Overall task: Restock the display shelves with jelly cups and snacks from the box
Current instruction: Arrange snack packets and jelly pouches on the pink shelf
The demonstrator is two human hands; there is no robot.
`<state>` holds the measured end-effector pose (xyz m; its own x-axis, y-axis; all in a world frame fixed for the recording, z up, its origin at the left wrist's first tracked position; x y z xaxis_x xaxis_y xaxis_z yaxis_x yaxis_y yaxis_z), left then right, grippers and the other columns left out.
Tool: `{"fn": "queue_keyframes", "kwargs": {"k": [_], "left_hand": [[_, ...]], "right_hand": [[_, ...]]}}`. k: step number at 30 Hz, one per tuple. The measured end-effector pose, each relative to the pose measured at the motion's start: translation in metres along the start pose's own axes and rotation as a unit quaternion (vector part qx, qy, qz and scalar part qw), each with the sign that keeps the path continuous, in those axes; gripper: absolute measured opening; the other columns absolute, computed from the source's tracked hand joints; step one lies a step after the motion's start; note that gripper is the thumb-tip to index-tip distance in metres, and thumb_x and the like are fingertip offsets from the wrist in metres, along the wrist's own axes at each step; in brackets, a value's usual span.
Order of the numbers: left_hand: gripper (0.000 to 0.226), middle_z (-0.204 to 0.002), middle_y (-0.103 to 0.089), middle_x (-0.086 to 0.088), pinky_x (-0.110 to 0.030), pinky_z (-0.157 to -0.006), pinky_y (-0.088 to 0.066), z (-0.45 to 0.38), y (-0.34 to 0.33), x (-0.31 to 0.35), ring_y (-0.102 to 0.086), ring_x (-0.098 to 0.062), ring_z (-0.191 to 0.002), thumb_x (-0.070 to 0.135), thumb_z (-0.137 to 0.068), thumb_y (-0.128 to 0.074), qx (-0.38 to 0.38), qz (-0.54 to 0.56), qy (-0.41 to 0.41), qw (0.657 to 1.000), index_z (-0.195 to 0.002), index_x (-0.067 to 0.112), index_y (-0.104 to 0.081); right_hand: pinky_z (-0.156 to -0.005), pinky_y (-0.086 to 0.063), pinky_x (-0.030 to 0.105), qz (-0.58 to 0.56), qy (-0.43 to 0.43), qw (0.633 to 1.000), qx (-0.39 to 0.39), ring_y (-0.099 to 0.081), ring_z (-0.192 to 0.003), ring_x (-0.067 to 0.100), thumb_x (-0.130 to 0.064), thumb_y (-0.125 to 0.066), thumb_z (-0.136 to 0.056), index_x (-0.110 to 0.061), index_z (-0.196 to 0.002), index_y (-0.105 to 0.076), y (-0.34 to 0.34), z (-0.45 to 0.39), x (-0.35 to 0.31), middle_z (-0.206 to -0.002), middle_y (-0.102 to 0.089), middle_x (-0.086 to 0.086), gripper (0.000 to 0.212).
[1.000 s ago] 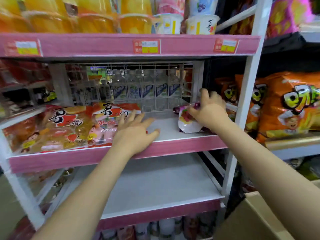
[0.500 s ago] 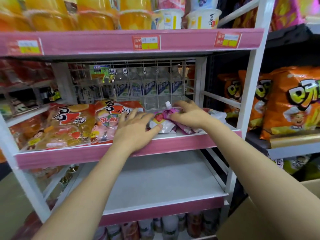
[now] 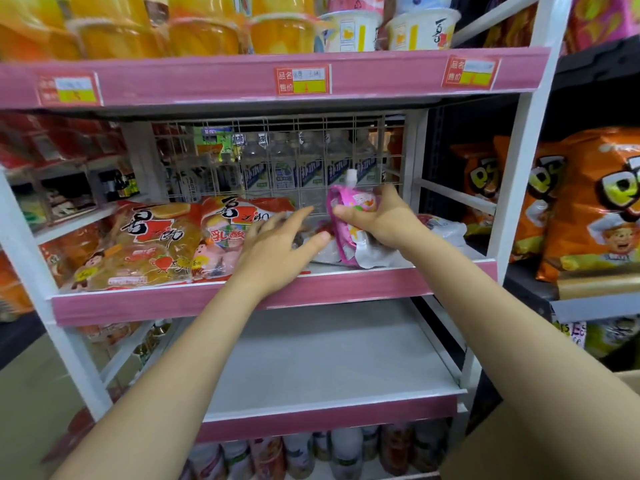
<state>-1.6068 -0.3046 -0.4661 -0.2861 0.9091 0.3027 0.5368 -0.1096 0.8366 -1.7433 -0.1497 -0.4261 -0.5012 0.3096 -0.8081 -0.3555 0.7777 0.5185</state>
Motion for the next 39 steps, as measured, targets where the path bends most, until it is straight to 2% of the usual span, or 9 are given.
{"fn": "queue_keyframes", "kwargs": {"k": [4,9,12,20,23,25,30,33,39], "left_hand": [[0.086,-0.142,-0.055,0.016,-0.042,-0.119,-0.011,0.0,0.002,0.002,-0.023,-0.011,-0.147,0.089,-0.075,-0.021,0.004,0.033,-0.012,0.999,-0.148,0.045,-0.032],[0.077,-0.154,-0.041,0.005,-0.04,-0.118,-0.012,0.003,0.004,0.003,-0.021,-0.017,-0.147,0.094,-0.067,-0.028,0.003,0.047,0.02,0.999,-0.125,0.053,-0.058],[0.073,-0.143,-0.054,0.011,-0.038,-0.116,-0.013,0.005,0.008,0.01,-0.029,-0.01,-0.143,0.088,-0.069,-0.027,0.015,0.053,-0.018,0.998,-0.112,0.045,-0.068],[0.045,-0.087,-0.069,0.012,-0.035,-0.087,-0.046,0.006,0.009,0.006,-0.056,-0.013,-0.098,0.072,-0.076,-0.057,0.082,0.17,-0.059,0.98,-0.081,0.031,-0.072],[0.018,-0.08,-0.071,0.012,-0.025,-0.075,-0.045,0.014,0.013,0.013,-0.063,-0.004,-0.081,0.045,-0.082,-0.076,0.101,0.235,-0.039,0.966,-0.094,0.033,-0.071],[0.03,-0.08,-0.07,0.009,-0.016,-0.072,-0.047,0.02,0.011,0.02,-0.063,0.001,-0.075,0.033,-0.082,-0.08,0.143,0.271,-0.005,0.952,-0.107,0.03,-0.064],[0.03,-0.085,-0.071,0.012,-0.014,-0.07,-0.051,0.025,-0.003,0.041,-0.067,0.001,-0.076,0.032,-0.077,-0.085,0.165,0.31,0.045,0.935,-0.098,0.02,-0.068],[0.028,-0.082,-0.066,0.023,-0.01,-0.07,-0.049,0.023,-0.01,0.05,-0.062,0.011,-0.07,0.03,-0.076,-0.086,0.171,0.321,0.055,0.93,-0.099,0.024,-0.07],[0.031,-0.079,-0.074,0.016,-0.031,-0.086,-0.058,0.016,-0.017,0.056,-0.07,-0.003,-0.079,0.026,-0.076,-0.085,0.168,0.391,0.1,0.899,-0.103,0.013,-0.078]], "right_hand": [[-0.089,-0.056,0.041,-0.129,-0.025,0.987,-0.088,-0.071,-0.093,0.024,-0.049,-0.085,-0.069,-0.001,-0.111,-0.07,-0.003,0.002,0.013,-0.103,-0.075,0.011,0.065],[-0.085,-0.059,0.034,-0.243,-0.037,0.954,-0.172,-0.073,-0.091,0.022,-0.038,-0.084,-0.067,-0.01,-0.104,-0.073,-0.004,0.008,0.013,-0.098,-0.077,0.007,0.048],[-0.071,-0.06,0.03,-0.301,-0.019,0.941,-0.15,-0.074,-0.08,0.02,-0.024,-0.084,-0.076,-0.012,-0.1,-0.071,-0.007,0.011,0.008,-0.093,-0.078,0.007,0.029],[-0.092,-0.056,0.042,-0.309,0.042,0.95,-0.013,-0.072,-0.097,0.021,-0.044,-0.08,-0.08,-0.018,-0.107,-0.063,-0.032,0.014,-0.002,-0.101,-0.076,0.002,0.041],[-0.095,-0.054,0.047,-0.295,0.046,0.954,0.013,-0.07,-0.099,0.021,-0.058,-0.078,-0.075,-0.018,-0.108,-0.058,-0.038,0.017,0.0,-0.104,-0.073,0.004,0.055],[-0.093,-0.056,0.047,-0.312,0.06,0.948,0.019,-0.072,-0.097,0.02,-0.057,-0.081,-0.071,-0.018,-0.112,-0.058,-0.039,0.017,0.001,-0.105,-0.073,0.003,0.062],[-0.084,-0.059,0.042,-0.363,0.075,0.927,0.058,-0.074,-0.084,0.02,-0.033,-0.079,-0.084,-0.011,-0.099,-0.069,-0.035,0.017,0.006,-0.091,-0.077,0.006,0.029],[-0.09,-0.057,0.047,-0.368,0.076,0.922,0.09,-0.074,-0.09,0.019,-0.046,-0.079,-0.078,-0.014,-0.102,-0.07,-0.034,0.016,0.008,-0.094,-0.077,0.003,0.04],[-0.094,-0.054,0.033,-0.352,0.087,0.927,0.094,-0.068,-0.101,0.009,-0.048,-0.073,-0.086,-0.02,-0.116,-0.061,-0.034,0.015,0.007,-0.108,-0.072,-0.006,0.043]]}}
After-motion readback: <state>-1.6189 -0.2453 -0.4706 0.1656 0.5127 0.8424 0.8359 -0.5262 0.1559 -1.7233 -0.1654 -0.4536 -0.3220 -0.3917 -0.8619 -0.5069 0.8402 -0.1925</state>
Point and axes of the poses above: each hand's wrist, its own z-axis away from the middle knuckle, its own y-axis out of the back of the hand, x = y × z, the point moved 1 cm from there along -z, towards the middle knuckle
